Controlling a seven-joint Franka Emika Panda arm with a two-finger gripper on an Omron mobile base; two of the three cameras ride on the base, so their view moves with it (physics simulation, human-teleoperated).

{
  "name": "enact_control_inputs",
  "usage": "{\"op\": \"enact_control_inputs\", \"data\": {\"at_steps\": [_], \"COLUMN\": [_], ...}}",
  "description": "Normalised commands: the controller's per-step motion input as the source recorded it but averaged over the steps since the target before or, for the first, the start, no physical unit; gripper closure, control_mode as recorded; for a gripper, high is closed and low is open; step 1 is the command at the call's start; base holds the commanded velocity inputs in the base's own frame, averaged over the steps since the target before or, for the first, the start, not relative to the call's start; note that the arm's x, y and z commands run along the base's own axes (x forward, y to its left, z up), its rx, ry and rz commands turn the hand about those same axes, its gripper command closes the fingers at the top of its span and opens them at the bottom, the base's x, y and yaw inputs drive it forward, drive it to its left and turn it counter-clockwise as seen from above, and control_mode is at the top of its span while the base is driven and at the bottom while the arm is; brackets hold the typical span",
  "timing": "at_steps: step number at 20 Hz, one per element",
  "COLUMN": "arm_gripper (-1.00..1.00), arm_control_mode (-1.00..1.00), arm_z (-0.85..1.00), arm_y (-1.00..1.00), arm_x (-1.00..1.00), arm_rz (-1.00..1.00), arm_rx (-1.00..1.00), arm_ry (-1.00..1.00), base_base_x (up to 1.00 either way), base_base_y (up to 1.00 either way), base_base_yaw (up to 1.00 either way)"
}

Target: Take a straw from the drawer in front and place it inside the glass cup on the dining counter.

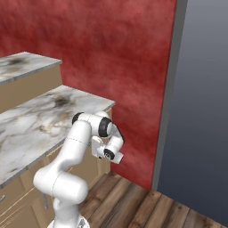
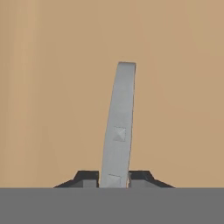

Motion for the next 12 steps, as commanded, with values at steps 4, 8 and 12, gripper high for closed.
{"op": "enact_control_inputs", "data": {"at_steps": [4,8,12], "arm_gripper": [1.0,1.0,1.0], "arm_control_mode": [-1.0,-1.0,-1.0], "arm_z": [0.0,0.0,0.0], "arm_y": [-0.36,-0.38,-0.36], "arm_x": [-0.21,-0.21,-0.19], "arm_rz": [0.0,0.0,0.0], "arm_rx": [-0.02,-0.02,-0.03], "arm_ry": [0.0,0.0,0.0], "base_base_x": [0.0,0.0,0.0], "base_base_y": [0.0,0.0,0.0], "base_base_yaw": [0.0,0.0,0.0]}}
